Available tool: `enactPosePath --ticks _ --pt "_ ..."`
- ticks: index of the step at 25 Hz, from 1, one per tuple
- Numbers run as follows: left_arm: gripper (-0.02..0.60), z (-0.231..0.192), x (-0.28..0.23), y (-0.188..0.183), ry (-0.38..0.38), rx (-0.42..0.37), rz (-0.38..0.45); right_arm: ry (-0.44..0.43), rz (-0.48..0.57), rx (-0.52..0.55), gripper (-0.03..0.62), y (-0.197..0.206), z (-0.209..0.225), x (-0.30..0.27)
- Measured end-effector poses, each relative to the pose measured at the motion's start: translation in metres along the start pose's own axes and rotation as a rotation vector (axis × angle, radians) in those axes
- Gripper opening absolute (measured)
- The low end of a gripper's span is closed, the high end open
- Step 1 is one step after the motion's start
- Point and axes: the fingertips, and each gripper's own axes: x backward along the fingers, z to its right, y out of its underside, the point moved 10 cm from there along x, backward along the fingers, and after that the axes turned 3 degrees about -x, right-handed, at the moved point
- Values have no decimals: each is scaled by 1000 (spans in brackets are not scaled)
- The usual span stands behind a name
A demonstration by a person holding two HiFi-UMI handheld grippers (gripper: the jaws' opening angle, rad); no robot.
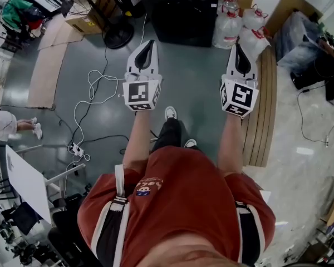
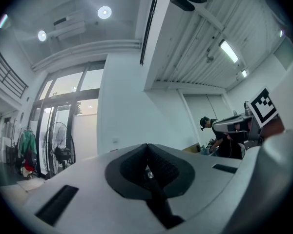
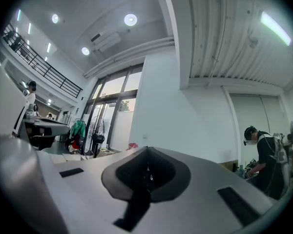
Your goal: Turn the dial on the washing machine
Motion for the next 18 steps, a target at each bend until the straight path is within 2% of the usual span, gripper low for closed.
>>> enactPosePath --ticks 3,10,18 --pt "9 -11 -15 9 -2 36 7 6 3 8 9 -1 -2 -17" --pt "9 -55 -70 28 -7 31 10 16 32 26 9 -7 -13 -87" --pt "9 -144 -137 70 -13 45 -18 18 -20 34 9 12 -59 -196"
